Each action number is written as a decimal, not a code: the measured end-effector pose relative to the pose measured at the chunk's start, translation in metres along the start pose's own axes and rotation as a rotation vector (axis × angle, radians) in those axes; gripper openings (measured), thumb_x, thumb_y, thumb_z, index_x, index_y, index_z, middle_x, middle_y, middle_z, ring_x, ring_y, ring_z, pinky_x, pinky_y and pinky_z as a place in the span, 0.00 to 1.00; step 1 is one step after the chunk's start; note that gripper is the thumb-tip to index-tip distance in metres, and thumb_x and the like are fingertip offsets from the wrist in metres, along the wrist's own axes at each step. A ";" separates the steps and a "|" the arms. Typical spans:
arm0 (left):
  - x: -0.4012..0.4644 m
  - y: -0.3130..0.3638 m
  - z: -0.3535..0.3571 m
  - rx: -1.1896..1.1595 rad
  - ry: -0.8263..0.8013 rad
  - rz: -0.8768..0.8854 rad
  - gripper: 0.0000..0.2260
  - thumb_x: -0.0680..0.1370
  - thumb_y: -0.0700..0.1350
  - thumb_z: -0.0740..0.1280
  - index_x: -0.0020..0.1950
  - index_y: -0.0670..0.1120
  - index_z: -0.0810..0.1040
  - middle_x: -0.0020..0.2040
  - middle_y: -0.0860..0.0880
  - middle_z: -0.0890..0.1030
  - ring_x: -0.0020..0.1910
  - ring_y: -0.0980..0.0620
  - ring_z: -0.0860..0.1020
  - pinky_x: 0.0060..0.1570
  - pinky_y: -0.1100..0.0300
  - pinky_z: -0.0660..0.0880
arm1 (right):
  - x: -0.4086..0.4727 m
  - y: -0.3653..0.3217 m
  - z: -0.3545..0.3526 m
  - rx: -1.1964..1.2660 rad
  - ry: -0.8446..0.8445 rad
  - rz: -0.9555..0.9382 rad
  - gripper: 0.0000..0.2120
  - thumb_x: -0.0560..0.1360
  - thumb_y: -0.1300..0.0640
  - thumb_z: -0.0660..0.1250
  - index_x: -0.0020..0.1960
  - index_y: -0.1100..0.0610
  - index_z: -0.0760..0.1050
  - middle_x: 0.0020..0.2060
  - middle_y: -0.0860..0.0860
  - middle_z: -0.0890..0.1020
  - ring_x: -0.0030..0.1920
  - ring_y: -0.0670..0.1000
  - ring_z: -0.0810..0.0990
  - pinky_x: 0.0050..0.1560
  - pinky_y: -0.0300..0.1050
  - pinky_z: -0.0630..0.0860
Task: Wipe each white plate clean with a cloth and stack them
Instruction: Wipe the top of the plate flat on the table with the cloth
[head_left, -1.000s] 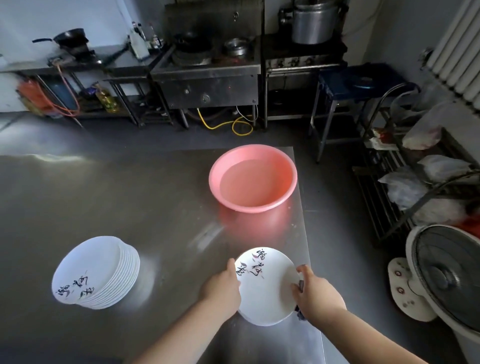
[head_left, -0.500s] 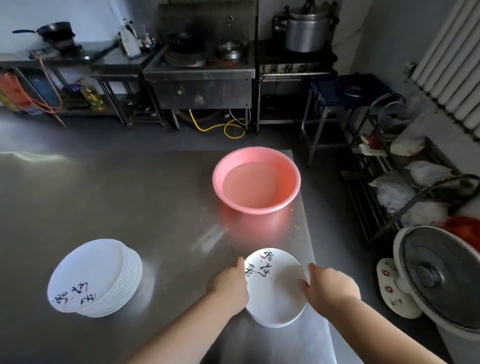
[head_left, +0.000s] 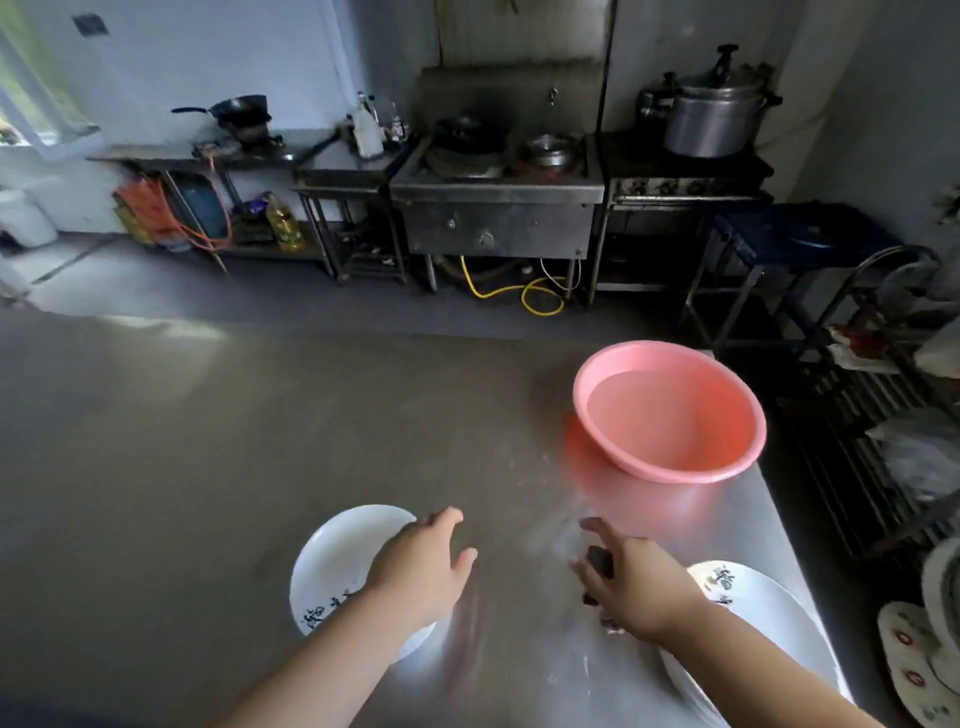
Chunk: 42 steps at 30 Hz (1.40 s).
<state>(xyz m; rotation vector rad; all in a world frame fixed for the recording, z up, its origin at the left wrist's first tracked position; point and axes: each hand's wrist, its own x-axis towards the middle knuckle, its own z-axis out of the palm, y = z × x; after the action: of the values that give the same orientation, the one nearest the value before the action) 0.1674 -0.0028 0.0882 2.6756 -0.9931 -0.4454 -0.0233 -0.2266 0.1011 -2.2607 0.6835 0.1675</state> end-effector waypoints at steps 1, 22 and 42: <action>-0.002 -0.022 -0.006 -0.008 0.032 -0.023 0.20 0.83 0.60 0.59 0.74 0.56 0.67 0.65 0.54 0.76 0.65 0.48 0.76 0.59 0.53 0.75 | 0.007 -0.016 0.011 0.044 -0.041 -0.024 0.22 0.82 0.42 0.64 0.73 0.45 0.67 0.38 0.43 0.86 0.33 0.45 0.86 0.39 0.46 0.84; -0.044 -0.175 -0.016 0.009 0.111 -0.262 0.10 0.81 0.48 0.62 0.61 0.50 0.70 0.55 0.51 0.82 0.54 0.48 0.81 0.47 0.55 0.73 | 0.085 -0.144 0.149 -0.423 -0.156 0.065 0.11 0.80 0.43 0.57 0.46 0.49 0.69 0.40 0.46 0.77 0.42 0.54 0.77 0.38 0.44 0.70; -0.058 -0.035 0.043 -0.374 0.132 0.015 0.10 0.81 0.47 0.64 0.62 0.55 0.72 0.43 0.57 0.75 0.43 0.53 0.74 0.40 0.58 0.67 | -0.034 -0.011 0.083 0.120 0.177 0.361 0.08 0.82 0.50 0.61 0.45 0.51 0.68 0.29 0.45 0.83 0.23 0.50 0.83 0.28 0.48 0.81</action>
<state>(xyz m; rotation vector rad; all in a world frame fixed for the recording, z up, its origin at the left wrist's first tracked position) 0.1308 0.0560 0.0485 2.3280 -0.8012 -0.3999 -0.0392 -0.1474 0.0601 -2.0367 1.1637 0.0972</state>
